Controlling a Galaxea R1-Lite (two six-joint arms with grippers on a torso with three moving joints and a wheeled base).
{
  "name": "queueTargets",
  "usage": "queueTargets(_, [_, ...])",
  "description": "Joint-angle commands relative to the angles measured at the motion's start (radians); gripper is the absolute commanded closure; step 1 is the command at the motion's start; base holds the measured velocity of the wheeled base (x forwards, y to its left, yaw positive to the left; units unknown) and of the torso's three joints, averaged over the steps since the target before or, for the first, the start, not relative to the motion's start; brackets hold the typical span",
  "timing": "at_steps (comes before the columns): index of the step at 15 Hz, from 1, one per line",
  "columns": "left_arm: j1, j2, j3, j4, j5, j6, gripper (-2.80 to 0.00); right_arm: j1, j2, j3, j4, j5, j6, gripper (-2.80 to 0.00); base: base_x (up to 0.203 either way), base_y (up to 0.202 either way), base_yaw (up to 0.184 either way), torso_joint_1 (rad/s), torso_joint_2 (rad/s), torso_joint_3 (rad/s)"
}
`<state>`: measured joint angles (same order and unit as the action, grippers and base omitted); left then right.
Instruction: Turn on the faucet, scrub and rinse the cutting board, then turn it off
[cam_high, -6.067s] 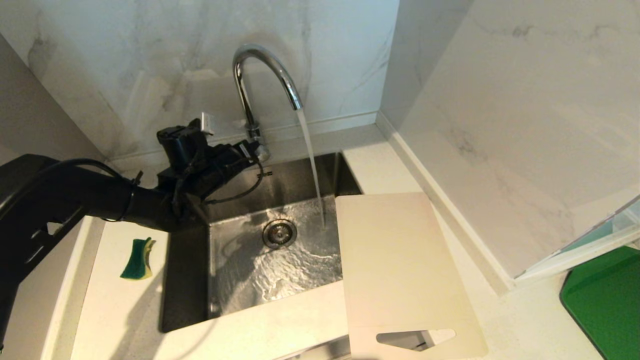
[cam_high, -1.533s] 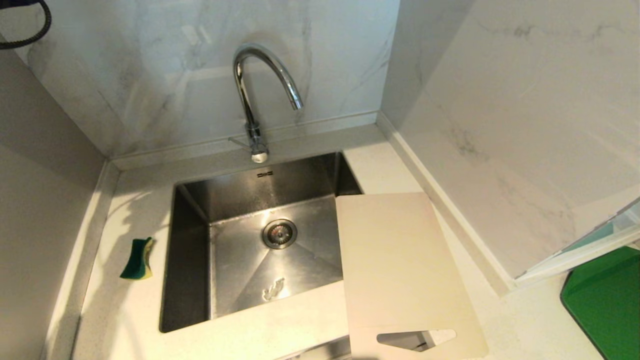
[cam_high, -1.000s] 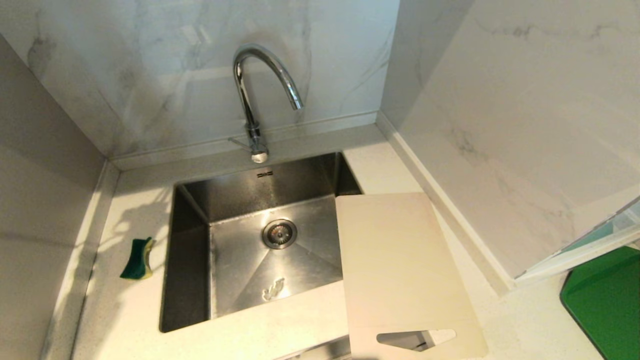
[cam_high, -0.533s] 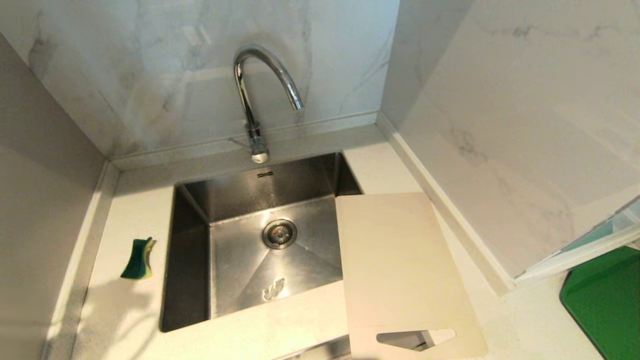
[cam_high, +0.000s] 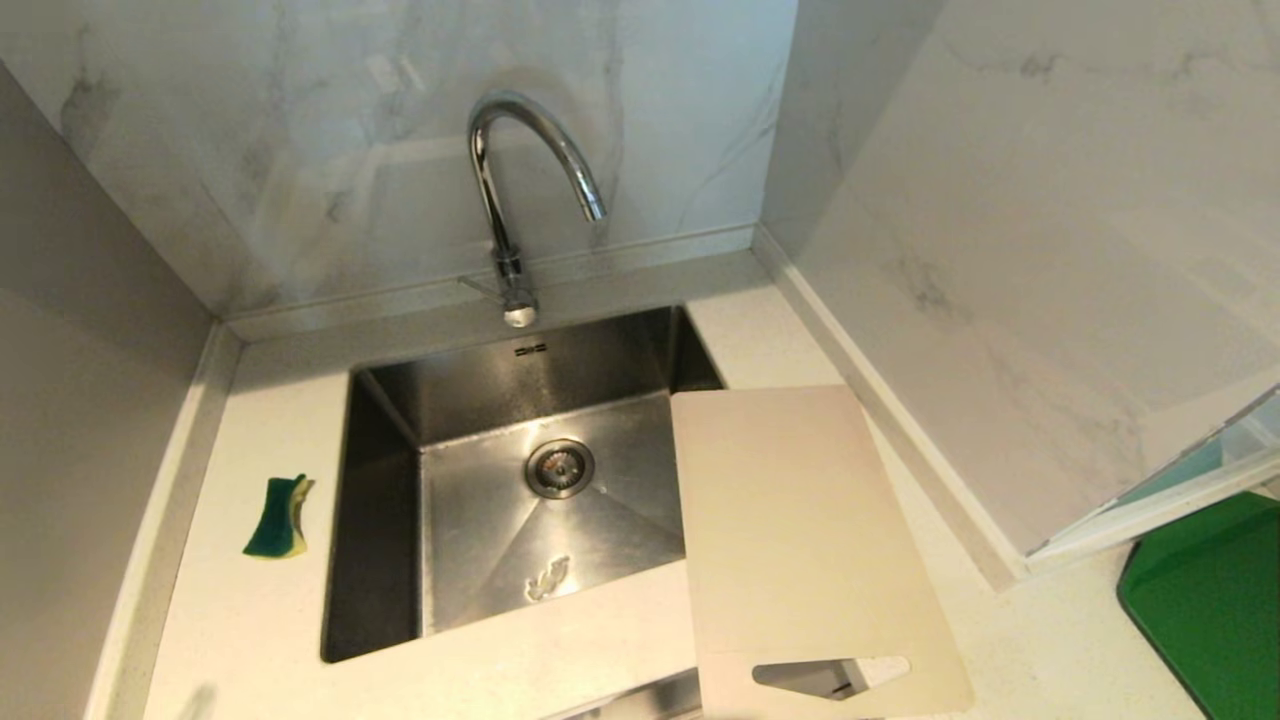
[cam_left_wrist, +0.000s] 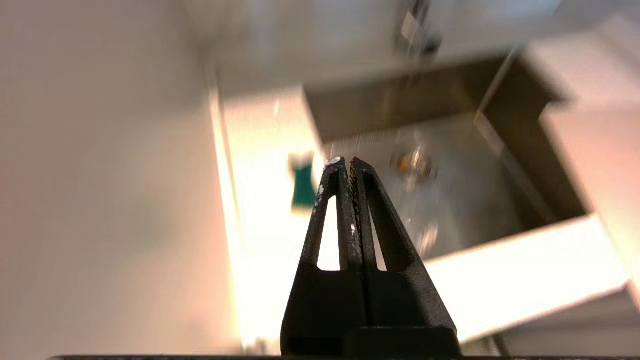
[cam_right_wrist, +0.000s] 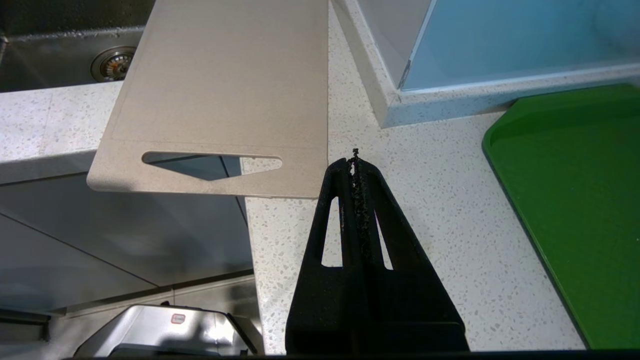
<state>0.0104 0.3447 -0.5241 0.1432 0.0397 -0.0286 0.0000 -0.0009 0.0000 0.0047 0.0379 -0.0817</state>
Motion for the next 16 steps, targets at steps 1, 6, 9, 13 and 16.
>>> queueTargets(1, [0.001,-0.147,0.153,0.001,0.017,-0.007,0.0,0.0,0.001,0.0,0.0,0.0,-0.001,0.0,0.0,0.0,0.0,0.0,0.0,0.0])
queueTargets(6, [-0.012,-0.345,0.372,-0.057,-0.094,-0.017,0.0,0.0,0.001,0.0,0.0,0.0,-0.001,0.0,0.0,0.0,0.0,0.0,0.0,0.0])
queueTargets(9, [-0.012,-0.346,0.512,-0.27,-0.115,0.0,0.0,0.0,0.001,0.0,0.0,0.0,-0.001,0.0,0.0,0.0,0.0,0.0,0.0,0.0])
queueTargets(13, [-0.012,-0.345,0.524,-0.169,-0.052,0.024,0.0,0.0,0.001,0.0,0.0,0.0,-0.001,0.0,0.0,0.0,0.0,0.0,0.0,0.0])
queueTargets(16, [-0.012,-0.345,0.524,-0.139,-0.043,0.035,0.0,0.0,0.001,0.0,0.0,-0.014,0.011,0.0,0.0,0.0,0.0,0.0,0.0,0.0])
